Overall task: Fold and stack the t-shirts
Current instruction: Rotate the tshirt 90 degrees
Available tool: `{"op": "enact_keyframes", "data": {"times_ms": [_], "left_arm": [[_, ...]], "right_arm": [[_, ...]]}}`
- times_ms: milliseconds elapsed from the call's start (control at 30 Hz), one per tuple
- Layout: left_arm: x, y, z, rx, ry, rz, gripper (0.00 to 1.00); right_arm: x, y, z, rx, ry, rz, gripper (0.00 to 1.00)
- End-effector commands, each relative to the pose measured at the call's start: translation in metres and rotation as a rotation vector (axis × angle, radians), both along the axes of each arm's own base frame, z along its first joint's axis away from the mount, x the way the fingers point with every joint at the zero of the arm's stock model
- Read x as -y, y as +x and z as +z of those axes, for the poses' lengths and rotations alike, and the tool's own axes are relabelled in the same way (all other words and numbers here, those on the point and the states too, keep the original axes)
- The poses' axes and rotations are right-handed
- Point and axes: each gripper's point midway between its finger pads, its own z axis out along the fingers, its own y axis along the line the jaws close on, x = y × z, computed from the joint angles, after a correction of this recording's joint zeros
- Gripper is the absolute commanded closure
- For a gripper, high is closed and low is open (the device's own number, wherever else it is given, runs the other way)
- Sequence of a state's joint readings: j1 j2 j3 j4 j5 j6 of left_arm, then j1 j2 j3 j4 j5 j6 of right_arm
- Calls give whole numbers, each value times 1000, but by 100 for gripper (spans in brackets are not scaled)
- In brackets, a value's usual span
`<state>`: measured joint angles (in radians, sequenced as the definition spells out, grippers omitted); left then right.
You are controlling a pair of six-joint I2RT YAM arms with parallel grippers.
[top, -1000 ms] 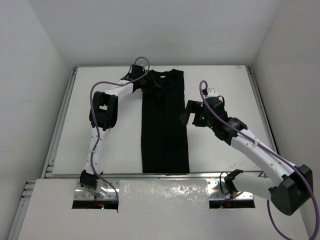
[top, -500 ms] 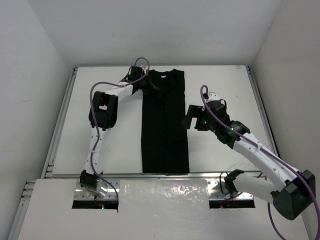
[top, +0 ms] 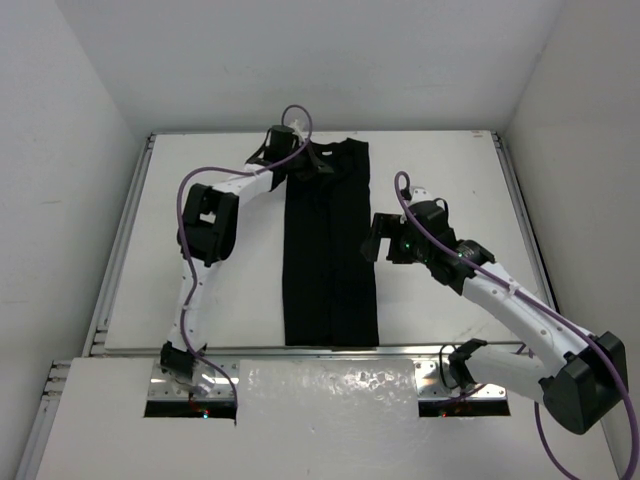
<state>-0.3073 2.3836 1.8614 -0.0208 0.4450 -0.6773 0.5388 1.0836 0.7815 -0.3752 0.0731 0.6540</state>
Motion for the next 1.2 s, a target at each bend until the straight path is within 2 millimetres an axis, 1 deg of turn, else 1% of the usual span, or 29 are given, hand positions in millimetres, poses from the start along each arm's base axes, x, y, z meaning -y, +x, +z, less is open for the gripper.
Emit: {"op": "enact_keyframes", "data": {"times_ms": [0, 100, 133, 200, 233, 300, 333, 367, 400, 433, 467, 500, 567, 600, 633, 700, 733, 767, 800, 833, 867, 900, 933, 967, 1000, 1033, 1067, 1133, 1167], "left_arm": [[29, -9, 47, 134, -43, -76, 91], [44, -22, 45, 127, -62, -124, 91], [47, -28, 38, 113, -58, -135, 91], [58, -39, 39, 118, -64, -161, 91], [60, -47, 31, 102, -60, -175, 91], [71, -60, 36, 127, -71, -220, 91], [76, -67, 32, 124, -64, -236, 90], [76, -73, 29, 114, -55, -240, 84], [76, -76, 24, 102, -45, -246, 71], [75, -79, 22, 92, -44, -250, 60], [74, -83, 18, 80, -46, -259, 42], [74, -84, 17, 79, -45, -260, 35], [70, -83, 24, 86, -40, -240, 26], [68, -81, 29, 94, -38, -225, 24], [64, -79, 44, 120, -43, -207, 23], [54, -72, 58, 132, -56, -146, 22], [40, -62, 80, 173, -74, -92, 21], [31, -57, 87, 148, -106, -34, 21], [20, -55, 84, 131, -119, 7, 21], [-1, -46, 92, 132, -131, 64, 21], [-14, -42, 85, 74, -130, 123, 22], [-23, -39, 85, 66, -129, 138, 22], [-43, -37, 75, 15, -95, 193, 22], [-57, -37, 75, 4, -72, 231, 22], [-70, -43, 68, -18, -25, 266, 22], [-77, -49, 63, -53, 12, 296, 22], [-89, -62, 44, -111, 65, 338, 23], [-99, -83, 31, -155, 93, 365, 23], [-113, -107, 16, -191, 131, 405, 24]], "right_arm": [[-1, 0, 2, 12, -2, 17, 1], [1, -1, 4, 18, -7, 15, 1], [2, -1, 5, 24, -7, 13, 1], [3, -1, 6, 31, -10, 8, 1], [3, -1, 7, 33, -11, 8, 1], [3, -1, 8, 35, -11, 11, 1], [3, -1, 8, 37, -12, 12, 1], [4, -1, 8, 35, -11, 9, 1], [3, -1, 9, 39, -10, 10, 1], [4, -2, 6, 35, -12, 11, 1], [4, -1, 5, 36, -14, 11, 1], [3, 0, 5, 39, -11, 14, 1], [0, 3, -1, 31, -17, 25, 1], [-3, 4, -3, 26, -15, 34, 1], [-3, 8, -3, 25, -18, 39, 1], [-4, 18, -11, 1, -21, 34, 1], [0, 33, -7, 15, 0, 13, 1], [2, 40, -19, -21, -2, 5, 1], [-6, 43, -23, -38, 16, 29, 1], [7, 62, -20, -35, 44, -7, 1], [7, 73, -22, -34, 60, -10, 1], [6, 83, -42, -92, 59, -5, 2], [1, 101, -32, -66, 75, 28, 5], [-6, 120, -41, -77, 55, 60, 7], [-11, 141, -45, -72, 32, 86, 13], [-11, 152, -49, -73, 18, 78, 16], [-8, 163, -53, -70, -5, 59, 17], [-12, 181, -57, -80, 3, 63, 21], [-14, 200, -61, -79, 4, 63, 24]]}}
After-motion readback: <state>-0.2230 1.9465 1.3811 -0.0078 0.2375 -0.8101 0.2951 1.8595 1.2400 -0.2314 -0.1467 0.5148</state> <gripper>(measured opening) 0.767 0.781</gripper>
